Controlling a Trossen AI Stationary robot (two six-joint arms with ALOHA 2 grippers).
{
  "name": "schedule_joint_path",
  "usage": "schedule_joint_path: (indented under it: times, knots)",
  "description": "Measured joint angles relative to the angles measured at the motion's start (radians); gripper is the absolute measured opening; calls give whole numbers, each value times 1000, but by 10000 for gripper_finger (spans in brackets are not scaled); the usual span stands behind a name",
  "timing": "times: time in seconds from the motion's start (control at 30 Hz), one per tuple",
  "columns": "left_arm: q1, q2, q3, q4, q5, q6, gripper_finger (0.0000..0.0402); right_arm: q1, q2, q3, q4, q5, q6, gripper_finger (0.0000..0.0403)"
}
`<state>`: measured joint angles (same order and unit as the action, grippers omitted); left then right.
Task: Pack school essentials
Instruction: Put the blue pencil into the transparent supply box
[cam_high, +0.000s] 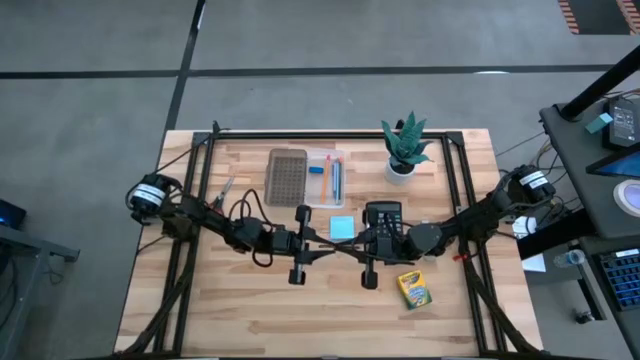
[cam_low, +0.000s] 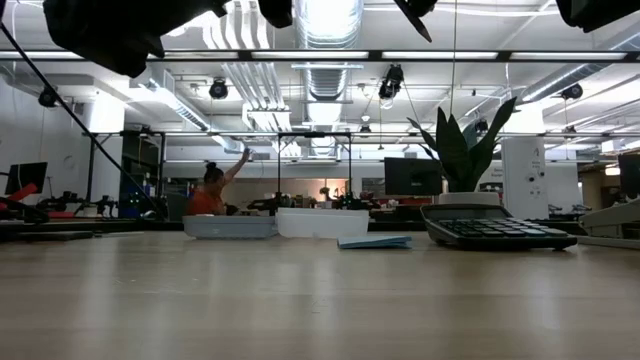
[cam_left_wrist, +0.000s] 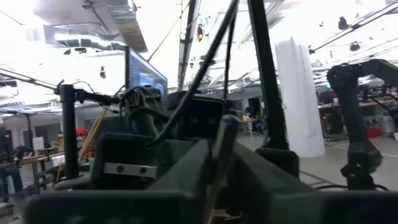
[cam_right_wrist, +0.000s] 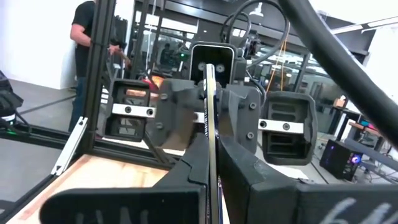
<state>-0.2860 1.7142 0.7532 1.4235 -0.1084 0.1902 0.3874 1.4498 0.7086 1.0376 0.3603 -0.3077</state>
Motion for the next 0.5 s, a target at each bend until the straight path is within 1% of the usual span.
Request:
schedule_joint_path:
  times: [0.07, 0.1, 0.2, 0.27, 0.37, 0.5]
  knots:
    - [5, 0, 0, 2, -5, 0, 15, 0, 0, 0, 1, 5, 0, 12]
    - [6, 0, 0, 3, -11, -7, 11, 0, 0, 0, 1, 8, 1, 12]
    - [8, -1, 0, 3, -78, -32, 7, -2, 0, -1, 1, 15, 12, 13]
    - [11, -2, 0, 2, -90, -44, 6, -2, -1, -1, 0, 18, 12, 17]
    - [12, -2, 0, -1, -94, -55, 4, -2, -2, -1, -4, 16, 30, 43]
    - [14, -2, 0, -1, -122, -58, 3, -3, -5, -1, -12, 17, 46, 94]
